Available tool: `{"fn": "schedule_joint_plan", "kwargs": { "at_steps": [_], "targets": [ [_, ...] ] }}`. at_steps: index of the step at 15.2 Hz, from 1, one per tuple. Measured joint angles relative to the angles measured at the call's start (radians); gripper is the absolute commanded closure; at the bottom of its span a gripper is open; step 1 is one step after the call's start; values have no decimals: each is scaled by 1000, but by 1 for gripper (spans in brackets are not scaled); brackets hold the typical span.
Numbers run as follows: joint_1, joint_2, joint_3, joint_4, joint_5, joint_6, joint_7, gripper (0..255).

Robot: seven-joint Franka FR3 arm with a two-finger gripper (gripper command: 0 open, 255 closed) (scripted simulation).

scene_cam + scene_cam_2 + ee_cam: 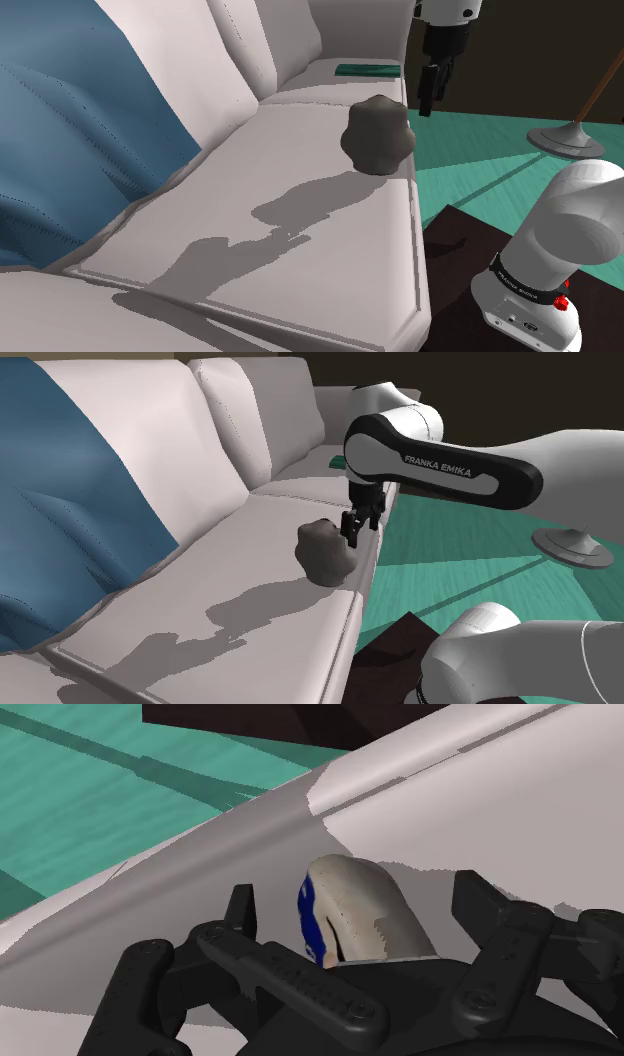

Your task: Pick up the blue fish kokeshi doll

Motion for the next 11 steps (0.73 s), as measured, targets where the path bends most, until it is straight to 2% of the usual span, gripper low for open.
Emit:
{"fn": "schedule_joint_plan", "kwargs": {
  "at_steps": [2, 7, 11],
  "targets": [
    [3, 11, 7, 8, -7, 13, -3, 0],
    [30, 71, 80, 40, -54, 121, -6, 0],
    [35, 67, 90, -15, -56, 180, 1, 0]
  ]
}}
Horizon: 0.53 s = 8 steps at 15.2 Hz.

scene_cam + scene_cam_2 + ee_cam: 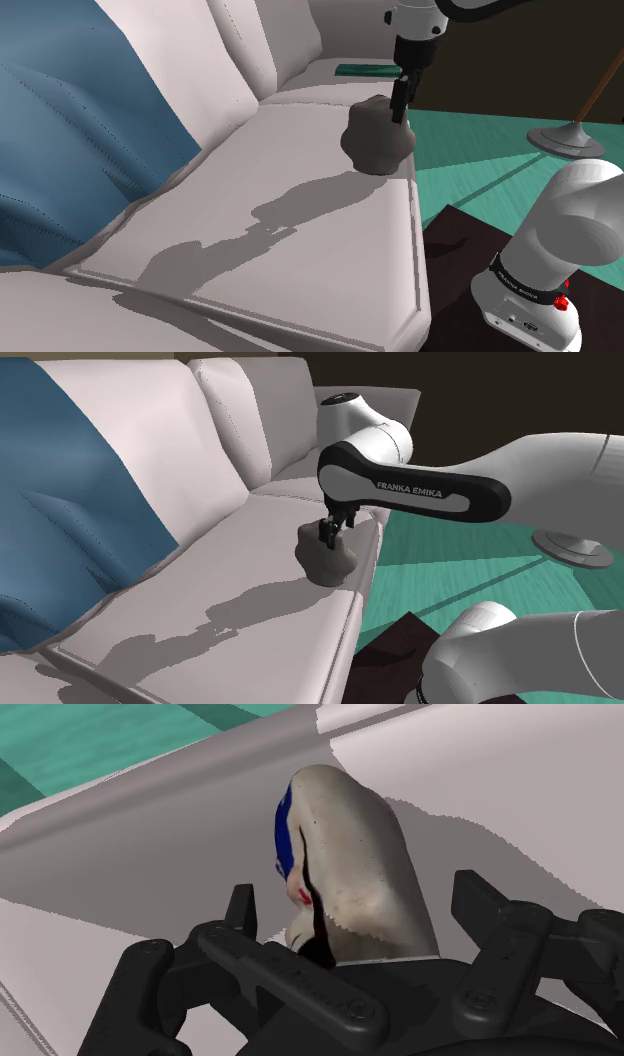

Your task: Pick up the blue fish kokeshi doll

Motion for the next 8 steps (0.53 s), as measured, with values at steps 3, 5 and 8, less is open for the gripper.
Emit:
{"fn": "schedule_joint_plan", "kwargs": {
  "at_steps": [3, 5, 8],
  "targets": [
    [2, -3, 2, -34, 1, 32, 5, 0],
    [1, -3, 1, -42, -1, 40, 3, 255],
    [1, -4, 0, -42, -1, 43, 3, 255]
  ]
}}
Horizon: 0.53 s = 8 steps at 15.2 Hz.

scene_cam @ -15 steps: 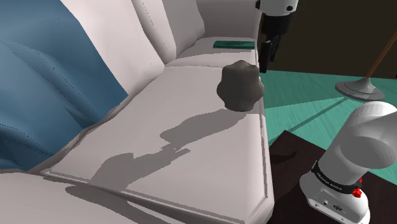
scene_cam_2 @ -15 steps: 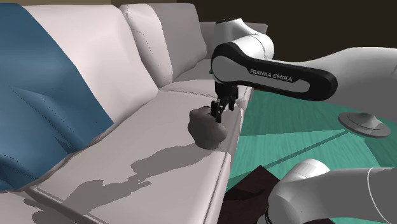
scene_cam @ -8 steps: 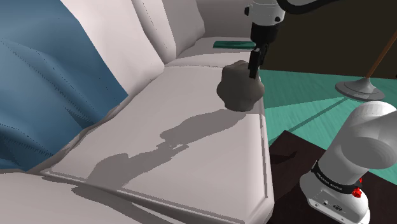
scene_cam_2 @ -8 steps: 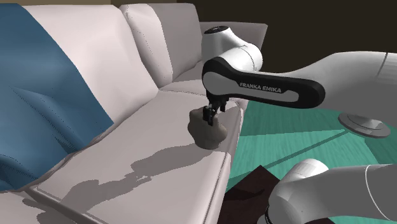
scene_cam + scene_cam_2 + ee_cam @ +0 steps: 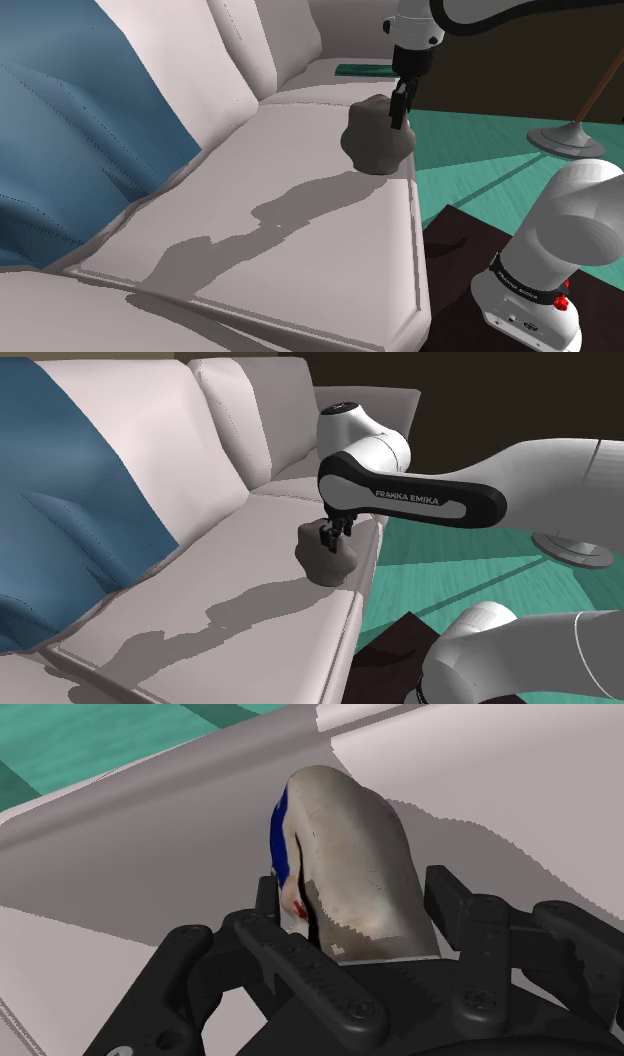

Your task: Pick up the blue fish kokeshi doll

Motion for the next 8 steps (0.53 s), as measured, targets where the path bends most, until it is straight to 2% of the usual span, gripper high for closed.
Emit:
{"fn": "schedule_joint_plan", "kwargs": {
  "at_steps": [8],
  "targets": [
    [1, 1, 1, 13, 1, -15, 1, 255]
  ]
}}
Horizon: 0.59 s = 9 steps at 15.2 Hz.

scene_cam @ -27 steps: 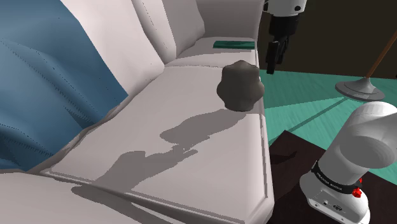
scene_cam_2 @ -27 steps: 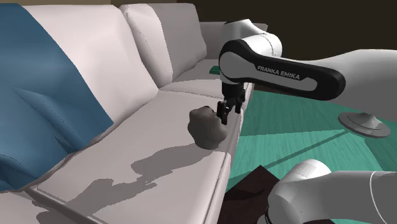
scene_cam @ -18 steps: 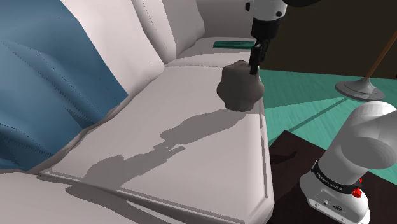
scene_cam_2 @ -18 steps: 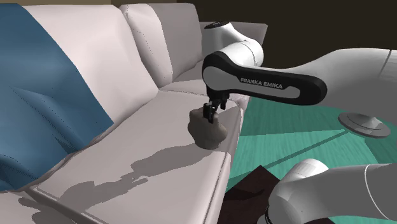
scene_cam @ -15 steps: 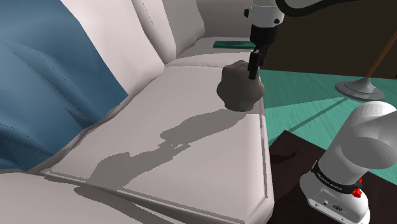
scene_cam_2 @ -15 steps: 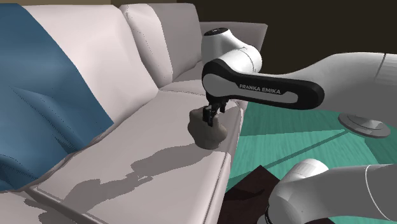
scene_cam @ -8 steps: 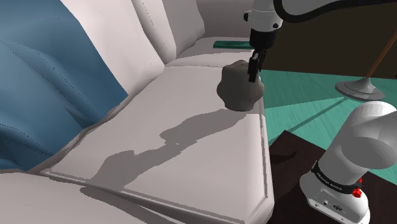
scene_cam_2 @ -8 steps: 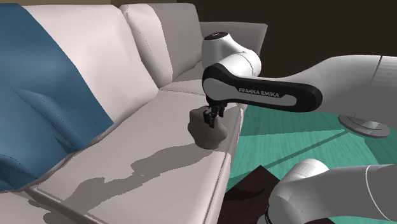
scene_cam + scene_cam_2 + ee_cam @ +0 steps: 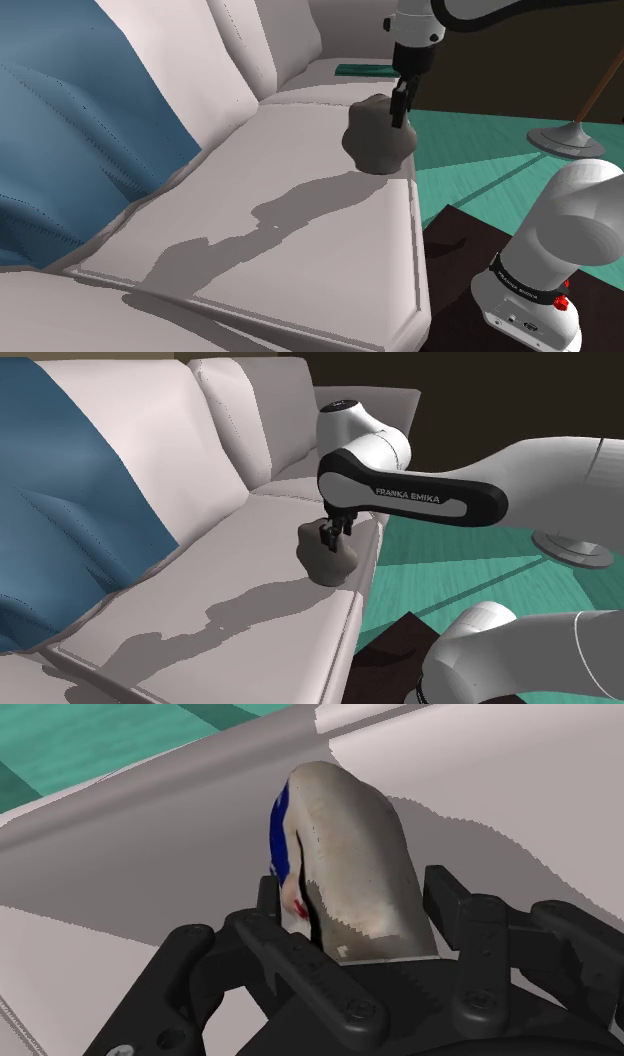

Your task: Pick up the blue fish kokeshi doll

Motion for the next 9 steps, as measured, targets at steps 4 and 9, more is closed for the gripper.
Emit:
{"fn": "schedule_joint_plan", "kwargs": {
  "at_steps": [4, 9],
  "targets": [
    [-2, 9, -2, 53, -2, -45, -6, 255],
    [-7, 26, -5, 132, -5, -107, -15, 255]
  ]
}}
